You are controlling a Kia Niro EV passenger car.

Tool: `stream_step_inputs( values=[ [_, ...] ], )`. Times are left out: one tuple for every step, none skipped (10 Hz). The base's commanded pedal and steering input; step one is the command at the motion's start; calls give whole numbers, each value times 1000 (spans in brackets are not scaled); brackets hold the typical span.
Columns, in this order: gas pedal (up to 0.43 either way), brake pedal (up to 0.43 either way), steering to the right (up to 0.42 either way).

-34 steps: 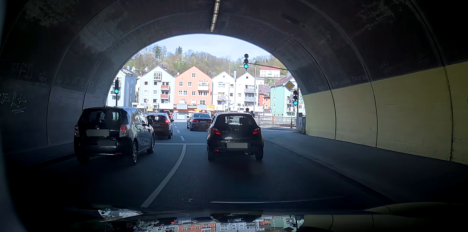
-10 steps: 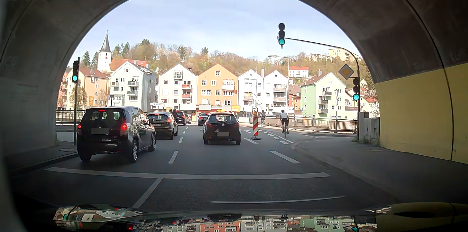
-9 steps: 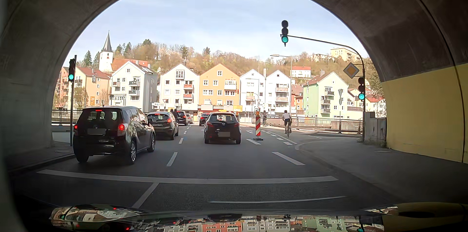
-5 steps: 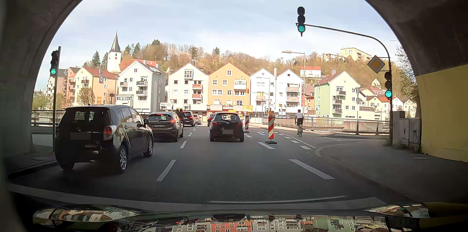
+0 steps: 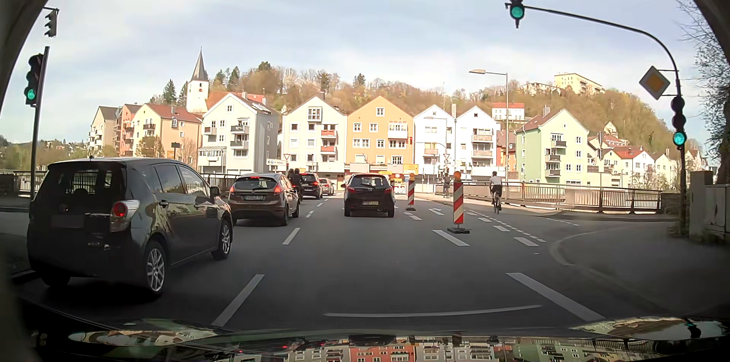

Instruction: Follow the waypoints while adhering to traffic rules and regulations

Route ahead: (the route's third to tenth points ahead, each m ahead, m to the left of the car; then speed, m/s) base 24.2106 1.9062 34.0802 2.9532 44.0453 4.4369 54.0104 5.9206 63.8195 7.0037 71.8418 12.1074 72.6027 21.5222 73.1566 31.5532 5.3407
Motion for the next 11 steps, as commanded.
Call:
stream_step_inputs(
  values=[
    [118,0,-64],
    [138,0,-54],
    [157,0,-46],
    [169,0,-40],
    [169,0,-32],
    [177,0,-29],
    [177,0,-27],
    [177,0,-25],
    [177,0,-22],
    [177,0,-18],
    [169,0,-12]
  ],
)
